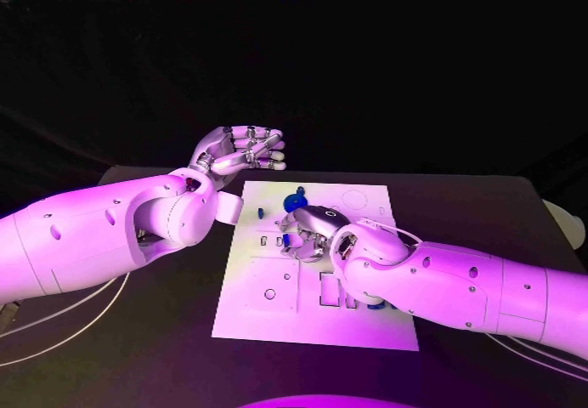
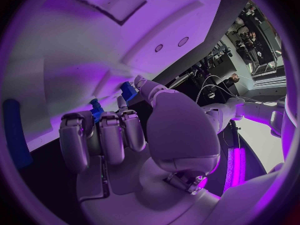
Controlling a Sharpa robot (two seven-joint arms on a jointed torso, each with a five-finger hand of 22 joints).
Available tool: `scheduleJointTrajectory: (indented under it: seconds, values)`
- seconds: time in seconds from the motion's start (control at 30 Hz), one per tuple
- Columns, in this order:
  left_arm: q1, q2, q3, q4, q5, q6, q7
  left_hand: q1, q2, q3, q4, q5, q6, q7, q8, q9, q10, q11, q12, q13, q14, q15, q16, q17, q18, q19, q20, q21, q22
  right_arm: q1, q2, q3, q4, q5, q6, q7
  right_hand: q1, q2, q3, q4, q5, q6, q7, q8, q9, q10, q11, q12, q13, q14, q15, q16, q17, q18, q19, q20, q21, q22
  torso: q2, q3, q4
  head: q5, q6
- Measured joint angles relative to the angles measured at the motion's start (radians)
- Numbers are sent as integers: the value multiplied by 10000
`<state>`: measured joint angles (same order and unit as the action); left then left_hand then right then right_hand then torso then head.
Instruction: Assemble the parts on the task board
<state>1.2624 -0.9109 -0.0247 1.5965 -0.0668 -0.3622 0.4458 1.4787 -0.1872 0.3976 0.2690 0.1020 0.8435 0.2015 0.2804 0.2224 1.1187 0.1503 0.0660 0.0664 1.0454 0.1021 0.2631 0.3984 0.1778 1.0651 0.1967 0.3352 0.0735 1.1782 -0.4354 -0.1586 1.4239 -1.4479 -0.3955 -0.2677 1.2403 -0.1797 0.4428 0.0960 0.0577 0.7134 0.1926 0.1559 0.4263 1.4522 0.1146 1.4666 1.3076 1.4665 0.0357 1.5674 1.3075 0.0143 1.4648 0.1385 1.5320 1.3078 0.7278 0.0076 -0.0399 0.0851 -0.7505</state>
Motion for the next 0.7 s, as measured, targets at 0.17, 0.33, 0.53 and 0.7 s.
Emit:
scheduleJointTrajectory:
  seconds: [0.17,0.33,0.53,0.7]
  values:
    - [0,-27,0,-73,-35,14,-58,-43,-43,0,0,0,0,0,0,27,3,-2,0,0,63,-57,3,47,2,227,-75,47,18,60,-376,0,250,177,-723,736,4,4,-139,116,0,-30,-27,-27,0,35,35,0,0,0,0,0,0,0,-1,-1,-80,-1,-13,-5,-6,43,23]
    - [2,-43,-1,-226,-272,77,-238,-335,-90,-178,106,0,110,-109,0,82,166,-165,20,21,856,-268,427,401,1,882,-307,428,173,270,-902,26,627,836,-1288,1973,285,206,-139,116,4,308,9,127,72,36,35,0,-1,0,0,0,-1,1,-2,-3,-162,-2,-35,-12,-20,94,68]
    - [0,-61,-2,-462,-1050,328,-846,-867,-21,-505,161,0,476,-207,108,240,1036,-427,500,296,2222,-636,1602,1364,-1,1906,-712,1247,569,616,-2010,75,1371,2101,-1563,3434,538,360,-139,116,453,1084,-53,609,251,37,-40,0,-1,0,0,0,-2,0,-3,-4,-231,-2,-110,-12,-39,151,114]
    - [8,-124,0,-637,-2031,744,-1655,-1132,53,-725,165,0,759,-361,386,441,1514,-647,1040,683,2933,-884,3381,2848,0,2457,-984,2126,1067,891,-2969,92,1832,3281,-1552,4176,590,412,-136,120,665,1447,-172,922,381,6,-180,0,-1,0,-76,0,-2,0,3,-20,-405,-3,-207,-12,-56,195,94]
